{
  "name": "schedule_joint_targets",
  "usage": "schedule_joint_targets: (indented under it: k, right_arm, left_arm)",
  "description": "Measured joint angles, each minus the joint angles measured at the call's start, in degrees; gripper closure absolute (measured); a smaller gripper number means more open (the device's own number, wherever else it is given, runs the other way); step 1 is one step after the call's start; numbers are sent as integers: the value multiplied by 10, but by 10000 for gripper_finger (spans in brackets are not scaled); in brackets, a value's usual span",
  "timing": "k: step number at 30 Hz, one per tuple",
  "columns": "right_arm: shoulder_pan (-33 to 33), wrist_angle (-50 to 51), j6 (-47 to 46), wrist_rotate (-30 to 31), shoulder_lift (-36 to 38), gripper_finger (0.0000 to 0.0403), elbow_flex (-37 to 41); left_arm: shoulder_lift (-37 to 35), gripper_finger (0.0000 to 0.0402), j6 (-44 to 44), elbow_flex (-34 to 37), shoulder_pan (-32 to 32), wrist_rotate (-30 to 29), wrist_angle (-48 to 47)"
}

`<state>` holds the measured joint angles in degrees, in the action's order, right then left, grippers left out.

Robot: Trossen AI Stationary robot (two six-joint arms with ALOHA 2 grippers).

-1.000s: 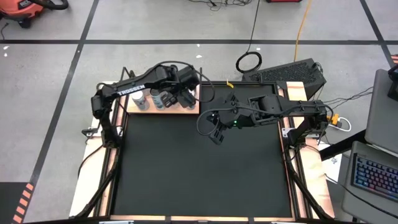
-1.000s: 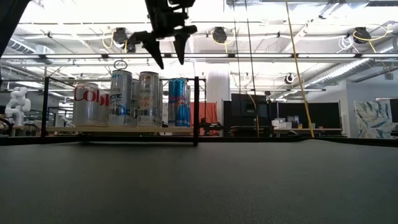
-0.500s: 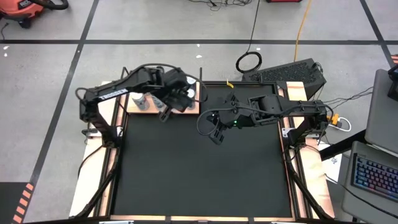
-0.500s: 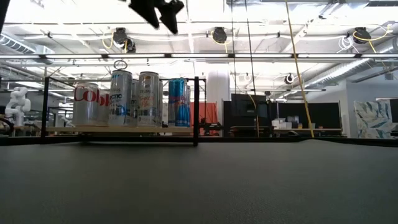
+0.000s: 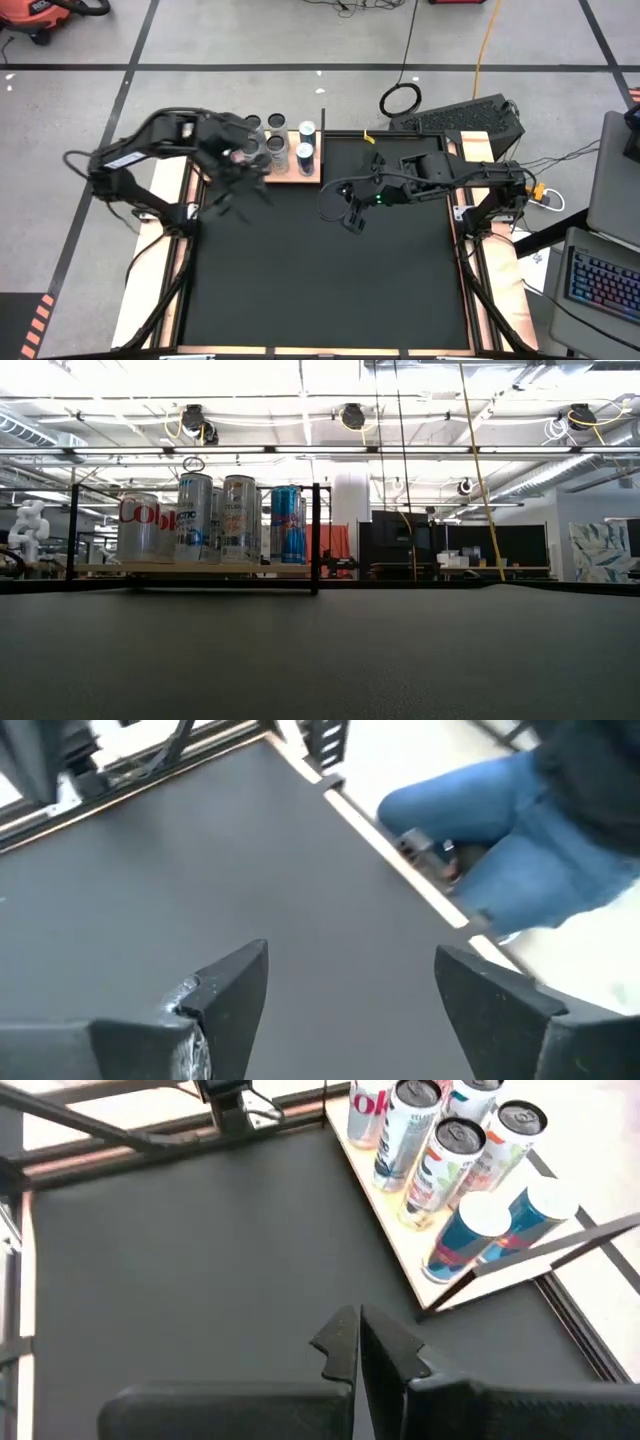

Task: Place canned beverage on shelf
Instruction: Return to Home Position

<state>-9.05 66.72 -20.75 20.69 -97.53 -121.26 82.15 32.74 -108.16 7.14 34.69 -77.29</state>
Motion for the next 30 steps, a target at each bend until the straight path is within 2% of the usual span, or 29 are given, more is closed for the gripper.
schedule_joint_targets:
  k: [4, 10, 14, 19, 27, 30]
  right_arm:
    - [-5, 13, -5, 0, 23, 403, 1]
    - [-26, -20, 29, 2, 107, 403, 0]
    - [-64, -61, 71, 2, 156, 403, 0]
    - [-115, -91, 116, 6, 191, 403, -1]
    - [-175, -64, 130, 108, 214, 403, 0]
    - [-184, -61, 136, 109, 222, 403, 0]
  left_arm:
    - [-46, 118, -9, 0, -25, 32, -4]
    - [-112, 118, -8, 3, -47, 128, -1]
    - [-171, 118, -5, 45, -57, 158, 2]
    - [-256, 118, -17, 149, -67, 160, 65]
    - [-388, 118, -97, 359, -67, 141, 232]
    - [-429, 118, -115, 433, -67, 124, 288]
